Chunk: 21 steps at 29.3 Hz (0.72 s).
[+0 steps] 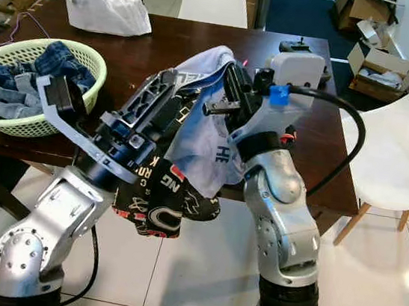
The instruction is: Hang hanger
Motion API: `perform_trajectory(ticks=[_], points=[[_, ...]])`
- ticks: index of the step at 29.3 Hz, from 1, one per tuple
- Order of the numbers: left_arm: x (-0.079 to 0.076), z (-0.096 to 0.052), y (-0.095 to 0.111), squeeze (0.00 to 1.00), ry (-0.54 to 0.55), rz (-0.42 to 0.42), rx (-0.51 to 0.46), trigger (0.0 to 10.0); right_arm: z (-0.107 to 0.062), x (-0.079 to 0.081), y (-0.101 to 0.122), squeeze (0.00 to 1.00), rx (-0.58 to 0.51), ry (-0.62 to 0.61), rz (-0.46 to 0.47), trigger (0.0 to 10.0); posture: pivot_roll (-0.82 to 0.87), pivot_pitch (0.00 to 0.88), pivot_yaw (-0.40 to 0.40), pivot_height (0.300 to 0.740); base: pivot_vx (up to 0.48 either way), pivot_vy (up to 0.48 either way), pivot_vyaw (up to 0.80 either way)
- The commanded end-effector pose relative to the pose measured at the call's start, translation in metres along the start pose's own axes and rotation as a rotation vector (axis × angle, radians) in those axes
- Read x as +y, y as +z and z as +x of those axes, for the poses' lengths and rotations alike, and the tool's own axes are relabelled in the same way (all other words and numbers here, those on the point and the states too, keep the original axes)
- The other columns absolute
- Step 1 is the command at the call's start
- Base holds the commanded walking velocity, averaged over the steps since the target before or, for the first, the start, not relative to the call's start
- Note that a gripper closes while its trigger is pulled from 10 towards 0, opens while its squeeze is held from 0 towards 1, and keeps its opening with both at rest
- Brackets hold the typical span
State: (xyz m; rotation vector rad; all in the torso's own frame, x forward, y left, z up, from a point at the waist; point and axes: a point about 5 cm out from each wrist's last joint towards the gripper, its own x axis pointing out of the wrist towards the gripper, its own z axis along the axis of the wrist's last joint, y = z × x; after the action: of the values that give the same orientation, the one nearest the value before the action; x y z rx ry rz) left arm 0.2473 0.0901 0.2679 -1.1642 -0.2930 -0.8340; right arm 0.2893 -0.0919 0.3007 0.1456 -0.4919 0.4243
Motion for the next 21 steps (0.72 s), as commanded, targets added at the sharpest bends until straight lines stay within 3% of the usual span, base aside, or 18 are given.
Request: perform_trajectory(ticks=[1, 3, 4, 5, 8, 9, 10, 11, 18, 21], points=[[0.002, -0.005, -0.009, 0.0, 0.027, 0.014, 0.009, 10.0, 0.0, 0.004, 0.0, 0.0, 0.001, 0.017, -0.002, 0.0, 0.07, 0.184, 0.021, 0.74, 0.0, 0.0, 0.0], [0.002, -0.001, -0.009, 0.0, 0.064, 0.708, 0.283, 10.0, -0.001, 0.003, -0.002, 0.0, 0.01, 0.017, 0.002, 0.0, 0.08, 0.188, 0.019, 0.74, 0.0, 0.0, 0.0], [0.002, -0.002, -0.006, 0.0, 0.073, 0.929, 0.352, 10.0, -0.001, 0.003, -0.003, 0.0, 0.013, 0.016, 0.002, 0.0, 0.08, 0.188, 0.019, 0.74, 0.0, 0.0, 0.0], [0.002, -0.002, -0.006, 0.0, 0.073, 0.929, 0.352, 10.0, -0.001, 0.003, -0.003, 0.0, 0.013, 0.016, 0.002, 0.0, 0.08, 0.188, 0.019, 0.74, 0.0, 0.0, 0.0], [0.002, -0.001, 0.021, 0.0, 0.112, 1.469, 0.387, 10.0, 0.0, 0.002, -0.005, 0.0, 0.02, 0.014, 0.004, 0.0, 0.09, 0.191, 0.018, 0.74, 0.0, 0.0, 0.0], [0.002, -0.001, 0.021, 0.0, 0.112, 1.469, 0.387, 10.0, 0.0, 0.002, -0.005, 0.0, 0.02, 0.014, 0.004, 0.0, 0.09, 0.191, 0.018, 0.74, 0.0, 0.0, 0.0], [0.001, -0.001, 0.025, 0.0, 0.1, 1.573, 0.399, 10.0, 0.0, 0.001, -0.006, 0.0, 0.02, 0.013, 0.005, 0.0, 0.09, 0.191, 0.018, 0.74, 0.0, 0.0, 0.0], [0.0, 0.0, 0.028, 0.0, 0.089, 1.624, 0.404, 10.0, 0.0, 0.001, -0.006, 0.0, 0.021, 0.013, 0.005, 0.0, 0.1, 0.192, 0.016, 0.74, 0.0, 0.0, 0.0], [-0.002, -0.001, 0.026, 0.0, 0.028, 1.731, 0.413, 10.0, 0.001, 0.001, -0.007, 0.0, 0.023, 0.013, 0.009, 0.0, 0.09, 0.191, 0.016, 0.74, 0.0, 0.0, 0.0], [0.0, -0.001, 0.026, 0.0, -0.006, 1.93, 0.411, 10.0, 0.001, 0.0, -0.008, 0.0, 0.025, 0.011, 0.01, 0.0, 0.09, 0.191, 0.015, 0.74, 0.0, 0.0, 0.0]])
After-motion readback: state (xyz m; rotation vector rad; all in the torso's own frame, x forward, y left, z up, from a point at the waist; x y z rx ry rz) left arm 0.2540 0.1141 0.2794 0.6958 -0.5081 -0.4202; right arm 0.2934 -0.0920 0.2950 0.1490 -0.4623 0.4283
